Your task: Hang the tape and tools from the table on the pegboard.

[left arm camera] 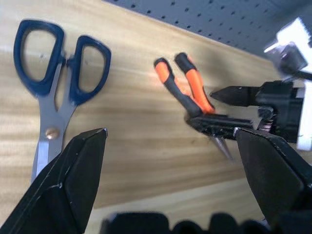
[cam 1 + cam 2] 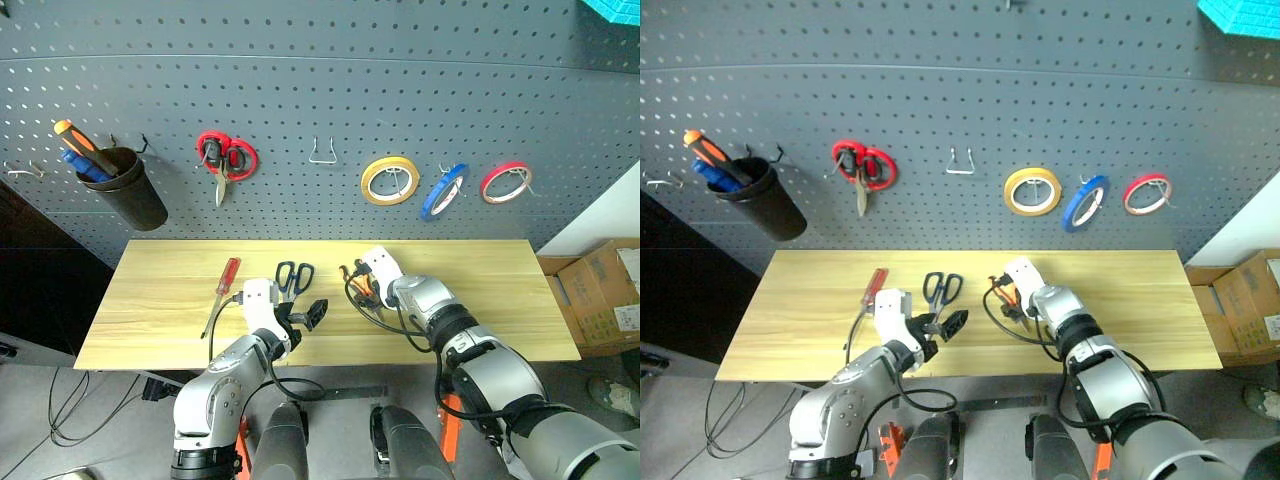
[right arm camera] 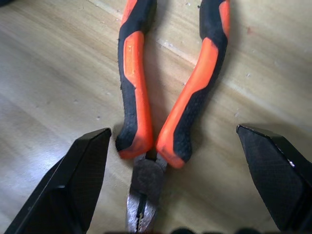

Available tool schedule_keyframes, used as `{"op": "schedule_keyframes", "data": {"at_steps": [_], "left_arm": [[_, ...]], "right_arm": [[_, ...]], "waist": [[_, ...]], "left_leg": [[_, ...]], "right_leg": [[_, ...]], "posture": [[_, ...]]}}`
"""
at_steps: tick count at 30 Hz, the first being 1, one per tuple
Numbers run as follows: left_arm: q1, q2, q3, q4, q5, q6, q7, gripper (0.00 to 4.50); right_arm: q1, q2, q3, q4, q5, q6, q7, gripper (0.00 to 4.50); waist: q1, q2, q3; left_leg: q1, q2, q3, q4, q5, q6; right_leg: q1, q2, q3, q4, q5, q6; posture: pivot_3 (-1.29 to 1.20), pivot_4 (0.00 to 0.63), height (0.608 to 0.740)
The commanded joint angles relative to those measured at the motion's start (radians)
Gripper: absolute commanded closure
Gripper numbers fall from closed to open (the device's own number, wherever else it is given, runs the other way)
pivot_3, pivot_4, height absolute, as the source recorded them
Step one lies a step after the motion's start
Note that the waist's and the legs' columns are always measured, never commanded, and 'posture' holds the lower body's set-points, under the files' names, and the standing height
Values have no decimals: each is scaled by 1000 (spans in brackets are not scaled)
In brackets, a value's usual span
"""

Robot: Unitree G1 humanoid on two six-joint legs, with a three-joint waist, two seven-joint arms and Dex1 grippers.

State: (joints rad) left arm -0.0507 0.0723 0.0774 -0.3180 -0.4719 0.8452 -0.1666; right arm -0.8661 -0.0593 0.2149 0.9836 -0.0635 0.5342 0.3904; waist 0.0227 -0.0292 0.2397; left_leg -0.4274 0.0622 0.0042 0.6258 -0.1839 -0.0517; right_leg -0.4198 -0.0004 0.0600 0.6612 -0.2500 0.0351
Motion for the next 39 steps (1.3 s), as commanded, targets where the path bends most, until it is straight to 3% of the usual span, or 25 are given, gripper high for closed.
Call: {"op": "schedule_keyframes", "data": {"at_steps": [1, 6, 7, 15, 19, 23, 27, 33, 39], "left_arm": [[-8, -4, -3, -47, -24, 4, -4, 0], [-17, 4, 1, -43, -31, 4, -9, 0], [-22, 5, 2, -39, -33, 3, -10, 0], [-89, 22, -12, 3, -38, -14, -53, 0], [-122, 42, -15, -20, -51, -30, -94, 0], [-139, 68, -1, -78, -79, -38, -123, 0], [-153, 89, 121, -254, -194, 11, -70, 0], [-171, 123, 240, -316, -315, 44, 1, 0], [-223, 124, 255, -252, -309, -18, 51, 0]], "right_arm": [[10, 9, -3, 33, -12, -9, 13, 909], [18, -1, -5, 23, -21, -15, 20, 2662], [18, -4, -5, 21, -23, -18, 23, 2735], [60, -63, 31, -99, -53, -62, 107, 2735], [238, -171, 32, -537, -11, 37, 215, 2735], [417, -244, -2, -951, 35, 178, 232, 2735], [533, -191, -98, -1308, 123, 307, 163, 2735], [430, -12, -92, -1337, 185, 247, 73, 2735], [141, 137, -146, -1036, 176, -124, -34, 2735]], "waist": [[0, 0, 0], [0, 0, 0], [0, 0, 0], [0, 0, 0], [7, 0, 0], [-1, 1, -1], [-10, 1, -4], [-11, -3, -36], [7, -20, -69]], "left_leg": [[0, 0, 0, 0, 0, 0], [0, 0, 0, -1, 0, 0], [-1, 0, 0, -2, 0, 0], [-4, 0, -1, -1, 0, 0], [-8, -1, -3, -1, -2, -3], [-11, 0, -3, -1, -4, -7], [-11, 2, -4, -3, -5, -8], [-8, 2, -5, -1, -4, -9], [-7, 1, -5, 2, -3, -10]], "right_leg": [[0, 0, 0, 0, 0, 0], [-1, 0, 0, 0, 0, 0], [-1, 0, -1, -1, 0, 0], [-2, 0, -1, -3, 0, 1], [-4, -1, -4, -5, 2, 7], [-6, -1, -4, -5, 1, 8], [-7, 1, -5, -3, 0, 10], [-5, 2, -6, -3, 0, 10], [-2, 1, -7, -4, 4, 8]], "posture": [[192, 278, 740], [188, 269, 740], [187, 266, 740], [158, 228, 740], [144, 204, 740], [124, 171, 740], [144, 122, 740], [184, 70, 740], [226, 18, 740]]}}
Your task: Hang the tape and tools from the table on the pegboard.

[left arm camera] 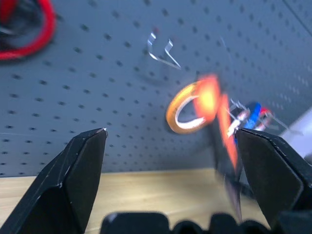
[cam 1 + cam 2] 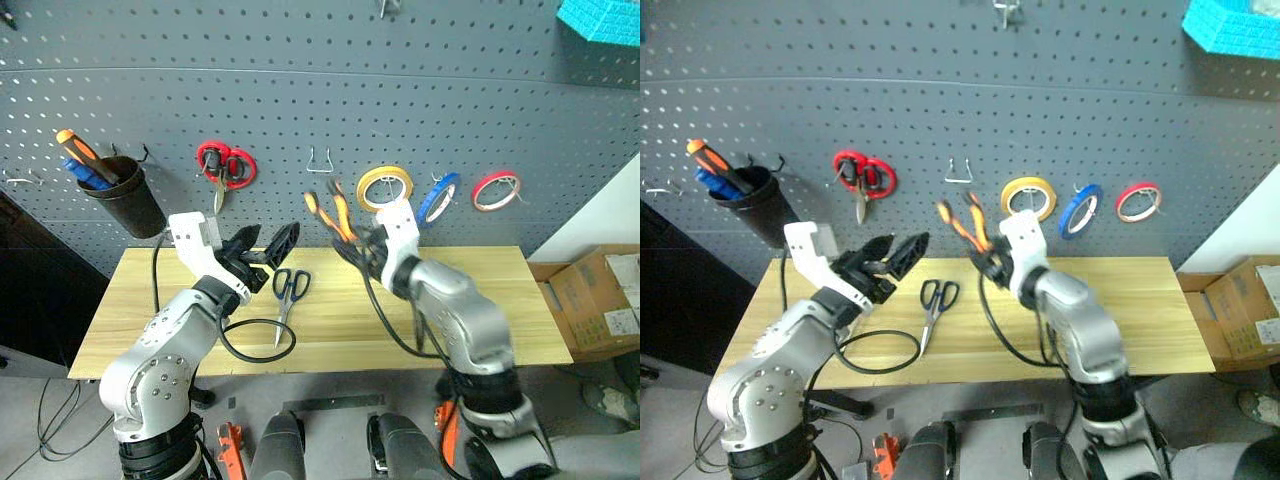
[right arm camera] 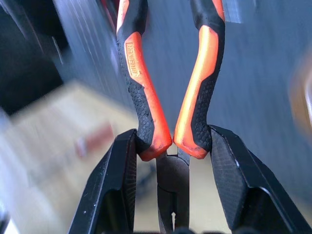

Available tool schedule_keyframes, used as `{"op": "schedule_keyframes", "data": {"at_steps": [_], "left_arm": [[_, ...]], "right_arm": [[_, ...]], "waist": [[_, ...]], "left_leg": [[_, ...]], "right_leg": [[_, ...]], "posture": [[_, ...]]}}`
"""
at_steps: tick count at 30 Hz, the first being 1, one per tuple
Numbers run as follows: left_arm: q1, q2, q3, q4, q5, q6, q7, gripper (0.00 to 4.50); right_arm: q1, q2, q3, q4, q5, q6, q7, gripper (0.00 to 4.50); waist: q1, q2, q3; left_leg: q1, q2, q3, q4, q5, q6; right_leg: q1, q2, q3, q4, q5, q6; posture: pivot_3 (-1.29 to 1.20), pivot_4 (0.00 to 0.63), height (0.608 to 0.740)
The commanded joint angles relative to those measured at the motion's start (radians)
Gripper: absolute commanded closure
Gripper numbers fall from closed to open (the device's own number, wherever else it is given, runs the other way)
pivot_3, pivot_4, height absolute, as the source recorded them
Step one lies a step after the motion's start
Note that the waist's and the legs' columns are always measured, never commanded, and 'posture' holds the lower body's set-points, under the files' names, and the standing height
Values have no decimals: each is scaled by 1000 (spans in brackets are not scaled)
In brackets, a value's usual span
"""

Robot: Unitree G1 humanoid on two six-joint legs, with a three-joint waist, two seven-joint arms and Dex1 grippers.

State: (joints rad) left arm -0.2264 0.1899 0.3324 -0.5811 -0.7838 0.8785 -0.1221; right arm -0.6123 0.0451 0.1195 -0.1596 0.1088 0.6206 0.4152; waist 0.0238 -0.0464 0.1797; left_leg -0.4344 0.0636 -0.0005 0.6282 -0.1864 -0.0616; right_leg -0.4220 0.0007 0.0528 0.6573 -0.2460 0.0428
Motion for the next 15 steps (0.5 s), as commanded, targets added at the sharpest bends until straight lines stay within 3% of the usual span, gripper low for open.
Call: {"op": "schedule_keyframes", "data": {"at_steps": [1, 8, 15], "left_arm": [[-56, 9, -7, 22, 8, -60, 6, 0], [-135, -9, -72, 110, 78, -142, 20, 0], [-133, -21, -107, 130, 111, -182, 24, 0]], "right_arm": [[-146, 39, -58, 155, -2, -261, -75, 2735], [-492, 25, -135, 712, -73, -741, -268, 2735], [-610, 6, -213, 1162, -55, -967, -377, 2735]], "waist": [[11, -5, -16], [40, -7, -44], [56, -7, -58]], "left_leg": [[0, 0, -1, 0, 0, 0], [0, 0, 0, -2, 0, -1], [0, 1, 0, -7, 0, -1]], "right_leg": [[1, 0, -2, 0, 0, 0], [2, -1, -3, -4, 4, -7], [2, -1, -4, -5, 4, -8]], "posture": [[226, 18, 740], [253, 0, 740], [296, 6, 740]]}}
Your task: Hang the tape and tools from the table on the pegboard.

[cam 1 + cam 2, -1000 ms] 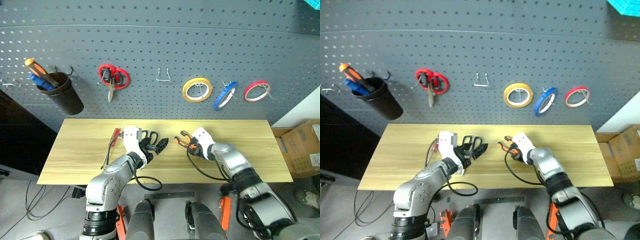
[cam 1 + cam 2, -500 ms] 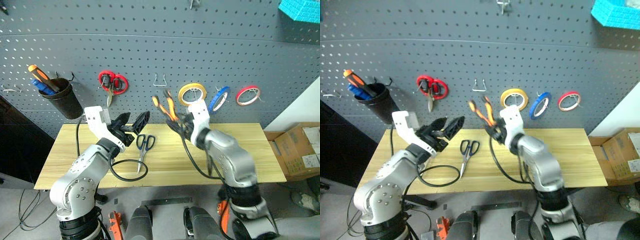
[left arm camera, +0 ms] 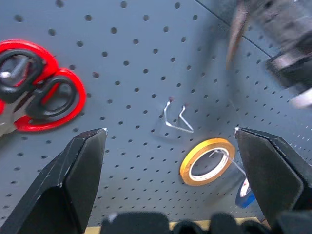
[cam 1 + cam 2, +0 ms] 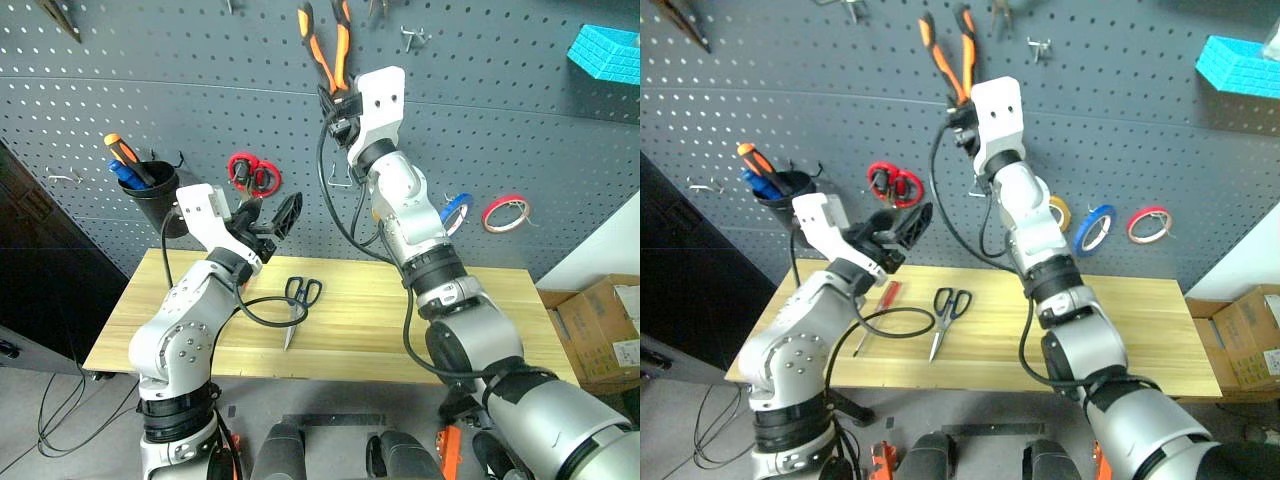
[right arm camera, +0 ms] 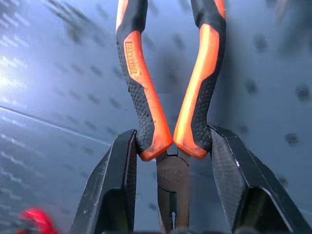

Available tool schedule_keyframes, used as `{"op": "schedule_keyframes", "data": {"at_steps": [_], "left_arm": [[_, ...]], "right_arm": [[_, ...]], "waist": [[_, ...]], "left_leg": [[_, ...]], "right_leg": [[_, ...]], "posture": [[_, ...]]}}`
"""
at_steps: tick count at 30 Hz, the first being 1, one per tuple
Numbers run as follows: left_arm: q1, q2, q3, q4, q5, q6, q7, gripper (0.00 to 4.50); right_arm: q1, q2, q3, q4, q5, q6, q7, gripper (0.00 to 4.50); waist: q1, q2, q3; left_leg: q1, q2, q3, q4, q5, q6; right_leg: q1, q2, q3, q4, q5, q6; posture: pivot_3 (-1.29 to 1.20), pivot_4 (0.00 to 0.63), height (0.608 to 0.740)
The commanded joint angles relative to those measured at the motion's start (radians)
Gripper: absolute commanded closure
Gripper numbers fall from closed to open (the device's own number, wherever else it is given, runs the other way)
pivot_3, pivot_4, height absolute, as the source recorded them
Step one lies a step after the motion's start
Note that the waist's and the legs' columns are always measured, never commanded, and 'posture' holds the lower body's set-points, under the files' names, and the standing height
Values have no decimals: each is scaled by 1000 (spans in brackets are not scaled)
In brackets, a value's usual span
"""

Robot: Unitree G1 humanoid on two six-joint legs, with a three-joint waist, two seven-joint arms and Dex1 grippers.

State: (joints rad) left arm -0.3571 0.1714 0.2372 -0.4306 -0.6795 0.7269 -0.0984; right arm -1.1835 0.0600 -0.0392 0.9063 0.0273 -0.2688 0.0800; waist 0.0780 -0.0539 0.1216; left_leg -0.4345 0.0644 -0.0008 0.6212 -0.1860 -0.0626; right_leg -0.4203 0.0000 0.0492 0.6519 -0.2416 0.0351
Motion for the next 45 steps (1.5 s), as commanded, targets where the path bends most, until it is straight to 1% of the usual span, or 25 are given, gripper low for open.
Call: {"op": "schedule_keyframes", "data": {"at_steps": [1, 5, 10, 15, 21, 23, 24, 26, 29, 30, 32, 35, 39, 40, 42, 43, 45], "left_arm": [[3, -5, -14, -25, 5, -29, 1, 0], [6, -12, -30, -25, 5, -26, 3, 0], [-2, -3, -26, -22, -1, -18, -1, 0], [5, 15, -16, -10, -2, -18, -12, 0], [6, 17, -25, 5, 3, -23, -16, 0], [4, 17, -28, 15, 7, -27, -20, 0], [1, 17, -29, 20, 8, -28, -22, 0], [-3, 19, -31, 30, 11, -29, -26, 0], [-11, 29, -39, 52, 31, -27, -33, 0], [-16, 37, -43, 65, 42, -24, -34, 0], [-23, 64, -62, 94, 78, -21, -38, 0], [-26, 113, -106, 148, 146, -19, -52, 0], [-28, 141, -138, 213, 201, -20, -66, 0], [-28, 152, -154, 239, 224, -11, -67, 0], [-34, 150, -232, 354, 296, -2, -72, 0], [-40, 141, -262, 407, 321, -8, -79, 0], [-53, 118, -280, 496, 355, -17, -72, 0]], "right_arm": [[-44, -8, -62, 127, 31, -95, -48, 2735], [-33, 5, -83, 230, 38, -147, -64, 2735], [29, 11, -74, 306, 16, -139, -87, 2735], [101, 18, -60, 302, 6, -114, -83, 2735], [141, 9, -36, 276, -24, -87, -51, 2735], [142, -1, -21, 264, -39, -83, -32, 2021], [141, -6, -14, 257, -46, -82, -28, 1869], [140, -10, -11, 244, -45, -74, -18, 1302], [148, -17, -6, 210, -50, -60, -9, 312], [162, -23, -5, 175, -45, -46, 8, 16], [206, -35, 1, 86, -30, -6, 58, 16], [336, -70, 35, -172, -9, 106, 169, 16], [476, -115, 77, -483, 29, 291, 271, 16], [516, -140, 94, -575, 47, 345, 317, 16], [631, -267, 147, -815, 116, 467, 507, 16], [672, -322, 172, -899, 141, 505, 583, 16], [712, -386, 208, -995, 181, 563, 671, 16]], "waist": [[3, 0, 0], [7, 0, -3], [15, 1, -4], [24, 4, -6], [34, 7, -10], [34, 8, -11], [34, 8, -11], [31, 8, -11], [26, 8, -11], [26, 8, -10], [25, 10, -10], [23, 12, -8], [15, 15, -6], [7, 17, -5], [0, 23, -1], [-5, 26, 1], [-16, 28, 3]], "left_leg": [[0, 0, 0, 0, 0, 0], [2, 0, -1, 3, 1, -1], [2, 0, -1, 5, 6, 3], [2, 0, -1, 6, 8, 6], [2, 0, -1, 5, 9, 6], [2, 0, -1, 4, 8, 6], [2, 0, -1, 4, 8, 6], [2, 0, -1, 4, 9, 6], [3, 0, -1, 5, 9, 6], [3, 0, -1, 5, 9, 6], [3, 0, -1, 5, 9, 6], [3, 0, -1, 5, 9, 6], [2, 0, 0, 5, 9, 6], [2, 0, 0, 4, 8, 6], [2, 0, -1, 4, 8, 6], [2, 0, -1, 4, 8, 6], [2, -1, 0, 5, 8, 6]], "right_leg": [[0, 0, 0, 0, 0, 0], [0, 0, 0, 6, 0, 0], [1, 0, -1, 7, 3, -5], [1, 0, -1, 7, 4, -8], [2, 0, -2, 6, 6, -5], [2, 0, -2, 6, 6, -5], [2, 0, -2, 7, 6, -5], [1, 0, -2, 7, 6, -5], [1, 0, -2, 7, 6, -5], [1, 0, -2, 8, 6, -5], [1, 0, -2, 8, 5, -6], [1, 0, -2, 8, 4, -8], [1, 0, -1, 7, 3, -6], [1, 0, -1, 8, 2, -5], [1, 0, -2, 8, 1, -5], [1, 0, -1, 8, -2, -3], [1, -1, -1, 9, -4, -5]], "posture": [[297, 4, 740], [309, 14, 740], [310, 20, 740], [300, 31, 740], [279, 40, 740], [273, 42, 740], [272, 42, 740], [265, 46, 740], [257, 52, 740], [253, 54, 740], [237, 65, 740], [212, 78, 740], [166, 101, 740], [144, 109, 740], [109, 126, 740], [96, 132, 740], [63, 148, 740]]}}
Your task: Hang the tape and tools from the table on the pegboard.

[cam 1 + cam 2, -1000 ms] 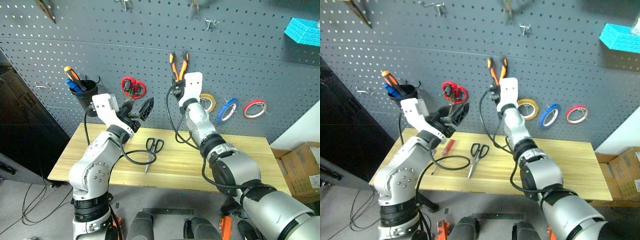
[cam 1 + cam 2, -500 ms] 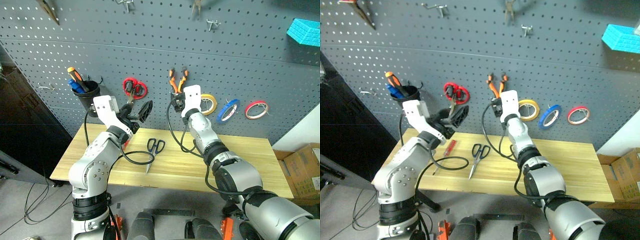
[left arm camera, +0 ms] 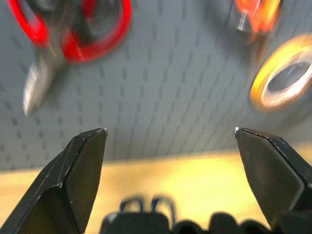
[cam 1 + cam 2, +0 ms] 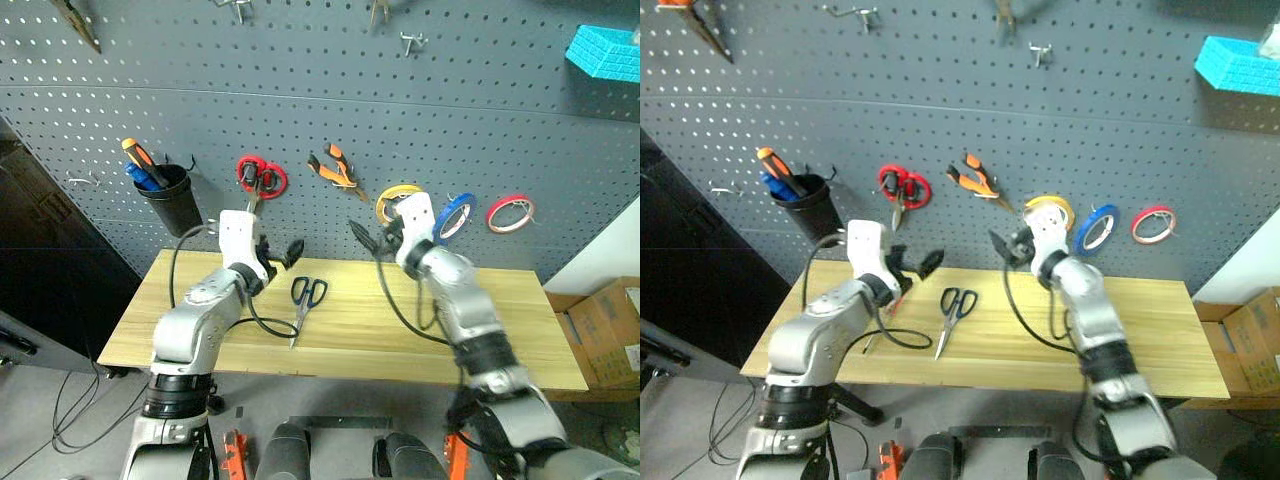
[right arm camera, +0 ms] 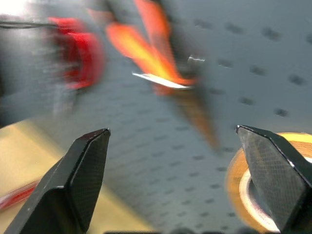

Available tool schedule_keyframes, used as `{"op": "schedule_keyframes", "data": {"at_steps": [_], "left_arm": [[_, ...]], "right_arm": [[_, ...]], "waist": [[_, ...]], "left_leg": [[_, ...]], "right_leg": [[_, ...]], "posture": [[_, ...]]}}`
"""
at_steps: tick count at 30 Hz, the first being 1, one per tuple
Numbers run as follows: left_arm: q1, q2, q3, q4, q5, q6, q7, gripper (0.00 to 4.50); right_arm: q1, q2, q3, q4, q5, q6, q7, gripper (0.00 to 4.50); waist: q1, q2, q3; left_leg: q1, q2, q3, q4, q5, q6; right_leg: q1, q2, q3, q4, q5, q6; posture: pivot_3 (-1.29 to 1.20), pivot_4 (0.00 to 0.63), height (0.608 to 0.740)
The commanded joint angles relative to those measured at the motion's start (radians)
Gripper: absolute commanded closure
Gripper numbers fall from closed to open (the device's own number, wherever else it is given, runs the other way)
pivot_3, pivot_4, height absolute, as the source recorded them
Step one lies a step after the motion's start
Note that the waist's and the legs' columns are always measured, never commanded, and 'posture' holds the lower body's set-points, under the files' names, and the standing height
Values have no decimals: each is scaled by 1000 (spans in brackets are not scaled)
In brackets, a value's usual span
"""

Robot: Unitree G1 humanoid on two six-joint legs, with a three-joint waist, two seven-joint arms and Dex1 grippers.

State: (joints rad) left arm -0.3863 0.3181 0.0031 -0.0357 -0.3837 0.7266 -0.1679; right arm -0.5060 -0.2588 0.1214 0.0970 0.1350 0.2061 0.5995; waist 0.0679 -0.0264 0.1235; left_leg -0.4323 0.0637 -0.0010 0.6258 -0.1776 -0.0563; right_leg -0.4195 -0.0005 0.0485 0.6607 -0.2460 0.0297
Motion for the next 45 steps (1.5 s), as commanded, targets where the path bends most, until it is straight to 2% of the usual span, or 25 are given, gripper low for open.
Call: {"op": "schedule_keyframes", "data": {"at_steps": [1, 6, 11, 15, 25, 28, 38, 45], "left_arm": [[-30, -39, -45, 140, 73, -19, 8, 0], [-41, -66, -89, 265, 166, -10, 30, 0], [8, -97, -87, 234, 212, 64, 92, 0], [66, -102, -78, 167, 234, 121, 121, 0], [87, -100, -70, 219, 250, 156, 80, 0], [78, -98, -65, 219, 257, 164, 74, 562], [71, -105, -49, 227, 276, 162, 72, 3897], [68, -126, -24, 207, 283, 151, 84, 3977]], "right_arm": [[45, -87, 60, -217, 92, 112, 180, 16], [76, -161, 119, -275, 103, 108, 294, 16], [124, -229, 170, -300, 71, 48, 368, 16], [153, -271, 194, -310, 53, 19, 406, 16], [142, -275, 198, -307, 43, 28, 406, 16], [140, -281, 197, -310, 46, 31, 413, 0], [124, -281, 198, -285, 48, 17, 420, 0], [101, -272, 190, -264, 41, 4, 406, 0]], "waist": [[-17, 1, 5], [-76, 1, 33], [-86, -1, 63], [-95, -3, 90], [-98, 0, 132], [-99, 1, 138], [-100, 3, 145], [-100, 3, 144]], "left_leg": [[0, 0, 0, 0, 0, 0], [4, 1, -1, 1, 0, 1], [4, 1, -2, 1, 0, 1], [1, 0, -1, 1, -1, 1], [2, 0, -1, 1, -1, 1], [2, 0, -1, 1, -1, 1], [2, 0, -1, 0, -1, 1], [2, 0, -1, 0, -1, 0]], "right_leg": [[0, 0, 0, 0, 0, 0], [0, 2, 1, 5, 0, 0], [0, 2, 2, 4, 0, -1], [-1, 1, 3, 3, 1, 7], [-1, 0, 3, 3, -2, 2], [-1, 0, 3, 3, -2, 2], [-1, 0, 3, 2, -2, 3], [-1, 0, 3, 2, -2, 4]], "posture": [[53, 153, 740], [0, 203, 740], [-17, 242, 740], [-30, 274, 740], [-61, 326, 740], [-62, 330, 740], [-53, 306, 740], [-40, 263, 740]]}}
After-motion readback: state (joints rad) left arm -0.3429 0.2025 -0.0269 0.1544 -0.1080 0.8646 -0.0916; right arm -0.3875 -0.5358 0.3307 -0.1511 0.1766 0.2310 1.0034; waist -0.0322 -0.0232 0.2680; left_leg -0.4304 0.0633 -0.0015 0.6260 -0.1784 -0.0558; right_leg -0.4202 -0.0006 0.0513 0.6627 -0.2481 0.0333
